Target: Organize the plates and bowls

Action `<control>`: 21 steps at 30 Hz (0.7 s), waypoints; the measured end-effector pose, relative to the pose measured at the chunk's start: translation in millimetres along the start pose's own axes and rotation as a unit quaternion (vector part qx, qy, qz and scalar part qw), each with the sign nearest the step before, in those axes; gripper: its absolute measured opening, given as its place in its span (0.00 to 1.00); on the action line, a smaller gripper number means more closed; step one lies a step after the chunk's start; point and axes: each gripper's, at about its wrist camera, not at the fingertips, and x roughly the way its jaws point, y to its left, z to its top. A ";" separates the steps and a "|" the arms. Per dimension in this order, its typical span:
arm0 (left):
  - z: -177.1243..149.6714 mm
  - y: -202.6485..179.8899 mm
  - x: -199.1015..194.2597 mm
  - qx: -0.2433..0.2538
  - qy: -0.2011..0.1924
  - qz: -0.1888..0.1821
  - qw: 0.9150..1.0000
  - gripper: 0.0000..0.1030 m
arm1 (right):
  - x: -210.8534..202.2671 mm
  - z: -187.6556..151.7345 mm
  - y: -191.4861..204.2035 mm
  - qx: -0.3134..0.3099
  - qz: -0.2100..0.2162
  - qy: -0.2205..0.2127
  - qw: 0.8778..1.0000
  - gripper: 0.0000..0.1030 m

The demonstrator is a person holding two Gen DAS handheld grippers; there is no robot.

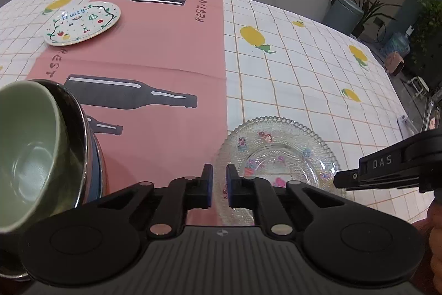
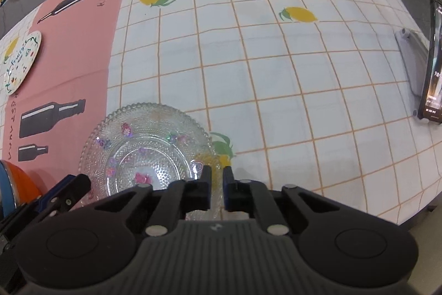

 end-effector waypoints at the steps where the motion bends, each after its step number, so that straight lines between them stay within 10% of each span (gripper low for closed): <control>1: -0.3 -0.1 -0.2 0.000 0.001 -0.001 1.000 0.10 | -0.4 -0.4 0.4 0.000 -0.002 -0.002 1.000 0.05; 21: 24.5 -1.2 -42.7 0.070 0.040 -0.016 0.997 0.16 | -14.7 -1.3 1.2 0.004 0.010 -0.030 0.999 0.24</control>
